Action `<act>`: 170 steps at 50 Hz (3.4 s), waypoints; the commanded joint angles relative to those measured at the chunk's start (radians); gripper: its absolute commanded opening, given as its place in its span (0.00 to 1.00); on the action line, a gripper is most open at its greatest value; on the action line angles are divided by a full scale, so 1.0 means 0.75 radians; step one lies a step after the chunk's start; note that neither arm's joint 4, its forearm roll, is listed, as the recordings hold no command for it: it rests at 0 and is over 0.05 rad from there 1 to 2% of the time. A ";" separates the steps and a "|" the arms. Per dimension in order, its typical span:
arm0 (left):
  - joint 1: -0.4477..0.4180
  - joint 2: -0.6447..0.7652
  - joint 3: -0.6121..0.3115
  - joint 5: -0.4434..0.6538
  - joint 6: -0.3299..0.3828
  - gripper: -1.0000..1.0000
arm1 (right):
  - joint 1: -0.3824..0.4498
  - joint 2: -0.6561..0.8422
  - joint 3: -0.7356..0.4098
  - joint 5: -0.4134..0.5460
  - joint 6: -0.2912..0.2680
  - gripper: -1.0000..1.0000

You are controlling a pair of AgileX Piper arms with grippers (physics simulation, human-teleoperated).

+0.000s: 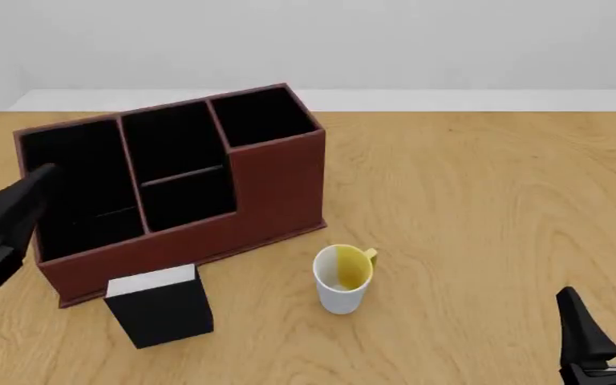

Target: Pick up the book and place it in the front compartment of the caddy.

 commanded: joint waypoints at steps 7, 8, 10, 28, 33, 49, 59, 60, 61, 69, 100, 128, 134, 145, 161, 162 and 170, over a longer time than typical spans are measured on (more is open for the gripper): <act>-0.285 0.336 -0.533 0.450 0.140 1.00 | 0.000 0.001 0.000 -0.001 0.000 1.00; -0.275 0.353 -0.562 0.471 0.142 1.00 | 0.000 0.001 0.000 -0.001 0.000 1.00; -0.336 0.371 -0.626 0.538 0.159 1.00 | 0.000 0.001 0.000 -0.001 0.000 1.00; -0.674 0.563 -0.944 1.057 0.128 1.00 | 0.000 0.002 0.000 -0.001 0.000 1.00; -0.800 0.624 -1.067 1.210 0.049 1.00 | 0.000 0.002 0.000 -0.002 0.000 1.00; -0.995 0.785 -0.737 1.220 0.041 1.00 | 0.000 0.002 0.000 -0.002 0.000 1.00; -0.972 0.863 -0.675 1.220 0.078 1.00 | 0.000 0.002 0.000 -0.002 0.000 1.00; -0.981 0.863 -0.651 1.220 0.097 1.00 | 0.000 0.002 0.000 -0.002 0.000 1.00; -0.966 0.863 -0.658 1.220 0.110 1.00 | 0.000 0.002 0.000 -0.002 0.000 1.00; -0.743 0.889 -0.616 1.220 0.342 1.00 | 0.000 0.002 0.000 -0.002 0.000 1.00; -0.205 0.915 -0.577 1.220 0.932 1.00 | 0.000 0.002 0.000 -0.002 0.000 1.00; -0.203 0.933 -0.548 1.220 0.883 1.00 | 0.001 0.002 0.000 -0.002 -0.001 1.00; -0.185 0.932 -0.554 1.220 0.896 1.00 | 0.000 0.002 0.000 -0.002 0.000 1.00; -0.095 0.933 -0.545 1.220 0.979 1.00 | 0.000 0.002 0.000 -0.001 0.000 1.00; -0.111 0.970 -0.483 1.116 0.927 1.00 | 0.000 0.002 0.000 -0.001 0.000 1.00; -0.131 0.972 -0.472 1.097 0.900 1.00 | 0.000 0.002 0.000 -0.002 0.000 1.00; -0.108 1.001 -0.405 0.991 0.908 1.00 | 0.000 0.002 0.000 -0.002 0.000 1.00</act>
